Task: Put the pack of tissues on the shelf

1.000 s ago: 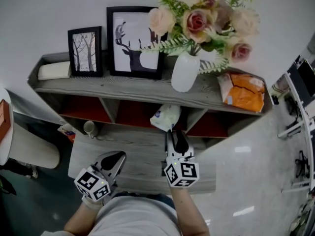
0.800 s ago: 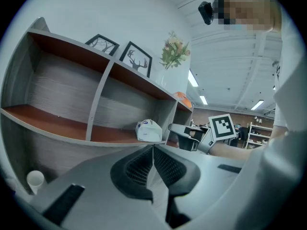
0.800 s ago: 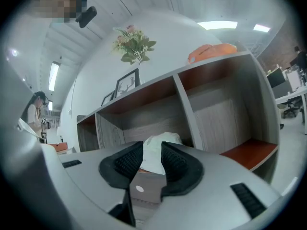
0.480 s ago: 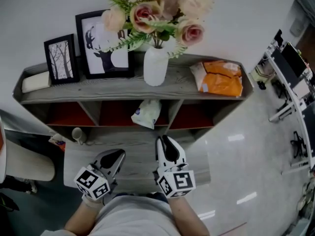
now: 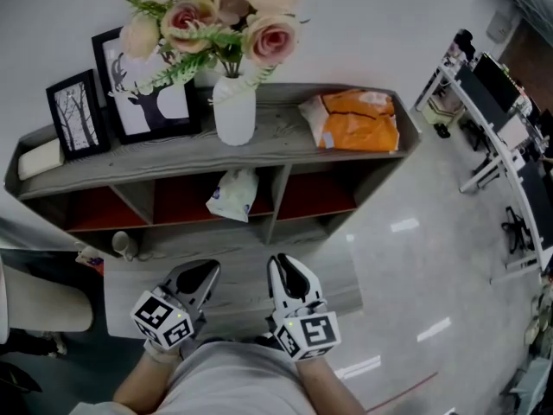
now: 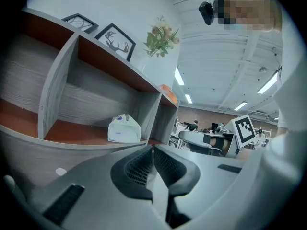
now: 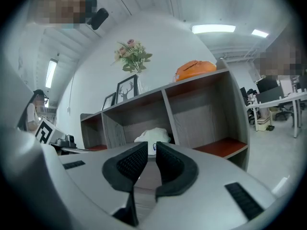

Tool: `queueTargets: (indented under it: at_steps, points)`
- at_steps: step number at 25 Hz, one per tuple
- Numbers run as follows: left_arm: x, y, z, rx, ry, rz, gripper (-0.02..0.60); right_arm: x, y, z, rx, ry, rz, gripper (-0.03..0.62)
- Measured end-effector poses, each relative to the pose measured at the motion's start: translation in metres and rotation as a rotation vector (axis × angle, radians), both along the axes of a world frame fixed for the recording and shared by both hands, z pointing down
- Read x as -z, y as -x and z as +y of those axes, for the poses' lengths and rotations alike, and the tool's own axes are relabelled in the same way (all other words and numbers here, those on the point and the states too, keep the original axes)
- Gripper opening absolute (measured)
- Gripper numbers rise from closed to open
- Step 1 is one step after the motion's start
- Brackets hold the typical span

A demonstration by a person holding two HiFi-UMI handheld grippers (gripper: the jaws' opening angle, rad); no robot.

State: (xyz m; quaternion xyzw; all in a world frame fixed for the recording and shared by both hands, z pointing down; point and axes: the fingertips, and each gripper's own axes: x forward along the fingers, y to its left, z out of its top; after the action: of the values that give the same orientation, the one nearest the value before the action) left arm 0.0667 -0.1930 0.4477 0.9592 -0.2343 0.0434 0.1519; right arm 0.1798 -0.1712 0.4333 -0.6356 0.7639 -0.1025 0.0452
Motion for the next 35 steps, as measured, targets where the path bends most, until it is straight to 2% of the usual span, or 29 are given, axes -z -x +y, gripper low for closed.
queueTargets:
  at_steps: [7,20,35]
  points:
    - [-0.004,-0.011,0.004,-0.026,0.01,-0.008,0.021,-0.011,0.001,0.004,0.012,0.023,0.003,0.06]
    - [-0.007,-0.008,0.0,-0.013,0.022,-0.005,0.021,-0.015,0.008,0.0,0.033,0.036,0.035,0.055]
    - [-0.01,-0.003,-0.004,-0.013,0.024,-0.023,0.021,-0.021,0.006,-0.003,0.017,0.05,0.019,0.055]
